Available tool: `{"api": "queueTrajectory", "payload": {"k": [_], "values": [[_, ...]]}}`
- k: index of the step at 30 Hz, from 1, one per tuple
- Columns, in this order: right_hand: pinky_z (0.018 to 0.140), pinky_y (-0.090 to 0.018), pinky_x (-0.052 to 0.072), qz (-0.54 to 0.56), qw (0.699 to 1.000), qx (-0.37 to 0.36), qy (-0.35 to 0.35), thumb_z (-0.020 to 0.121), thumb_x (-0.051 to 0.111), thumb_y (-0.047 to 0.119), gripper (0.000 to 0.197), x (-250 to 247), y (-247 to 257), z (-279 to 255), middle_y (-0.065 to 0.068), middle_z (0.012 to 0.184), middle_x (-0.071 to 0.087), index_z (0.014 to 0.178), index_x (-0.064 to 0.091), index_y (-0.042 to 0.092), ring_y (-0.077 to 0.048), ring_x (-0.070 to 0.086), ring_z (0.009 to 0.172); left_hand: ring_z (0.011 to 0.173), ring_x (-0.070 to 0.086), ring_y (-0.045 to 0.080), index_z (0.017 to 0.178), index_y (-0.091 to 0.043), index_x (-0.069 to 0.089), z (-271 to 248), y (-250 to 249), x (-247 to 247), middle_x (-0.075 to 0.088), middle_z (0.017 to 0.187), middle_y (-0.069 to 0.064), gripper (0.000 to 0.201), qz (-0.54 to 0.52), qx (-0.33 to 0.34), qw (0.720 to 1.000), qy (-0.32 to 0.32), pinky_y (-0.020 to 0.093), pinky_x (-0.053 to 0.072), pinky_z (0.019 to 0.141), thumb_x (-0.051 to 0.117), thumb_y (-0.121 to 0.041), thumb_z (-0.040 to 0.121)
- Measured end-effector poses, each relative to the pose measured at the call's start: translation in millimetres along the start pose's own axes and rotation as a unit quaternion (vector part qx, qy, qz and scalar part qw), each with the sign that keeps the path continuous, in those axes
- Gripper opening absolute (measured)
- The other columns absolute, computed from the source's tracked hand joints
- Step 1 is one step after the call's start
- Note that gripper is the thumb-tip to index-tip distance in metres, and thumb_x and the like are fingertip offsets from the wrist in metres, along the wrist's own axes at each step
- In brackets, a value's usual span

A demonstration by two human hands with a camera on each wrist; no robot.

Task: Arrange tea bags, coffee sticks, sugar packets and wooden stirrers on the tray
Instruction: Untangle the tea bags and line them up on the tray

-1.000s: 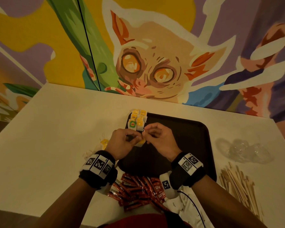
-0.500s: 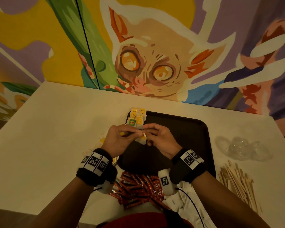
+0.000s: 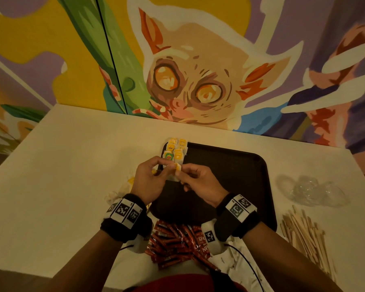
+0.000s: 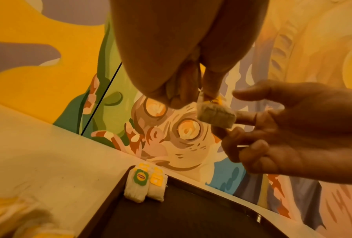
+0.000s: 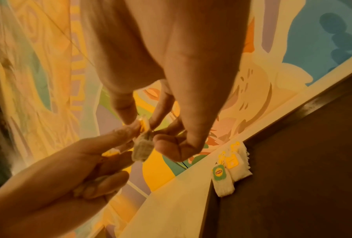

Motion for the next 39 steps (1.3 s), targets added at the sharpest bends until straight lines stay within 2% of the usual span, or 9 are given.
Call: {"api": "queueTrajectory", "payload": {"k": [4, 9, 12, 16, 20, 24, 28, 35, 39], "values": [[0.056, -0.022, 0.047, -0.072, 0.996, -0.036, -0.025, 0.094, 0.064, 0.017, 0.011, 1.2, -8.1, 2.0, 0.0, 0.082, 0.067, 0.1, 0.072, 0.013, -0.002, 0.055, 0.06, 0.086, 0.063, -0.003, 0.086, -0.012, 0.073, -4.0, 5.7, 4.2, 0.072, 0.086, -0.006, 0.002, -0.003, -0.008, 1.0, -0.01, 0.008, 0.047, 0.075, 0.071, -0.012, 0.085], [0.056, -0.015, 0.047, -0.137, 0.99, 0.013, -0.043, 0.093, 0.065, 0.021, 0.016, -4.3, -24.1, 13.9, 0.003, 0.09, 0.069, 0.106, 0.072, 0.013, 0.002, 0.058, 0.058, 0.086, 0.062, -0.003, 0.084, -0.015, 0.072, -2.9, 22.9, 0.7, 0.071, 0.086, -0.008, 0.001, 0.026, -0.057, 0.998, -0.031, 0.008, 0.046, 0.07, 0.071, -0.015, 0.085], [0.058, -0.016, 0.048, -0.151, 0.983, 0.067, -0.08, 0.092, 0.067, 0.025, 0.018, -10.9, -35.4, 30.1, 0.001, 0.096, 0.07, 0.108, 0.071, 0.017, -0.003, 0.06, 0.062, 0.072, 0.06, 0.004, 0.085, -0.012, 0.07, 1.4, 31.5, -3.5, 0.069, 0.086, -0.005, 0.008, 0.006, -0.133, 0.989, -0.064, 0.018, 0.046, 0.063, 0.065, -0.016, 0.09], [0.056, -0.016, 0.047, -0.171, 0.973, 0.11, -0.113, 0.092, 0.068, 0.025, 0.025, -16.4, -44.2, 54.4, 0.0, 0.101, 0.068, 0.115, 0.069, 0.014, -0.007, 0.062, 0.064, 0.048, 0.04, 0.009, 0.097, -0.008, 0.065, 3.6, 35.9, -4.8, 0.059, 0.081, 0.001, 0.019, -0.095, -0.268, 0.957, -0.06, 0.021, 0.031, 0.045, 0.052, -0.021, 0.098], [0.056, -0.016, 0.049, -0.185, 0.961, 0.146, -0.143, 0.092, 0.067, 0.024, 0.029, -22.0, -51.2, 80.7, -0.003, 0.105, 0.068, 0.118, 0.067, 0.011, -0.008, 0.064, 0.067, 0.052, 0.037, 0.012, 0.102, -0.007, 0.06, 6.1, 36.1, -5.7, 0.054, 0.085, 0.006, 0.027, -0.165, -0.323, 0.93, -0.054, 0.023, 0.026, 0.047, 0.043, -0.028, 0.102], [0.083, -0.031, 0.058, -0.226, 0.948, 0.17, -0.148, 0.091, 0.069, 0.024, 0.025, -24.5, -60.3, 105.9, -0.008, 0.107, 0.071, 0.111, 0.07, 0.009, -0.019, 0.07, 0.087, 0.058, 0.042, 0.013, 0.102, -0.011, 0.06, 12.1, 38.1, -6.9, 0.055, 0.089, 0.007, 0.033, -0.165, -0.342, 0.923, -0.054, 0.026, 0.032, 0.049, 0.037, -0.034, 0.103], [0.091, -0.034, 0.056, -0.271, 0.932, 0.201, -0.129, 0.092, 0.068, 0.023, 0.022, -25.2, -68.1, 123.2, -0.007, 0.107, 0.071, 0.109, 0.071, 0.011, -0.02, 0.069, 0.098, 0.06, 0.042, 0.013, 0.102, -0.011, 0.059, 18.9, 41.8, -7.9, 0.054, 0.091, 0.007, 0.034, -0.178, -0.353, 0.917, -0.055, 0.026, 0.033, 0.05, 0.036, -0.036, 0.103], [0.086, -0.04, 0.057, -0.28, 0.931, 0.18, -0.153, 0.084, 0.075, 0.018, 0.016, -25.3, -75.1, 130.1, -0.008, 0.1, 0.069, 0.096, 0.065, 0.014, -0.024, 0.068, 0.091, 0.063, 0.043, 0.012, 0.106, -0.012, 0.059, 31.3, 50.9, -5.8, 0.055, 0.094, 0.006, 0.035, -0.161, -0.367, 0.915, -0.045, 0.024, 0.033, 0.049, 0.037, -0.038, 0.102], [0.071, -0.019, 0.045, -0.279, 0.931, 0.142, -0.187, 0.084, 0.074, 0.021, 0.033, -23.6, -67.0, 118.4, -0.006, 0.11, 0.057, 0.112, 0.058, 0.015, -0.016, 0.056, 0.095, 0.066, 0.045, 0.014, 0.112, -0.013, 0.059, 36.3, 53.6, -2.4, 0.057, 0.097, 0.007, 0.042, -0.168, -0.376, 0.911, -0.022, 0.024, 0.032, 0.049, 0.035, -0.045, 0.101]]}}
Point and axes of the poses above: each hand's wrist, its own z-axis towards the middle knuckle, its own x-axis out of the palm, y = z × x, the point moved 2 cm from there along z, towards the middle knuckle
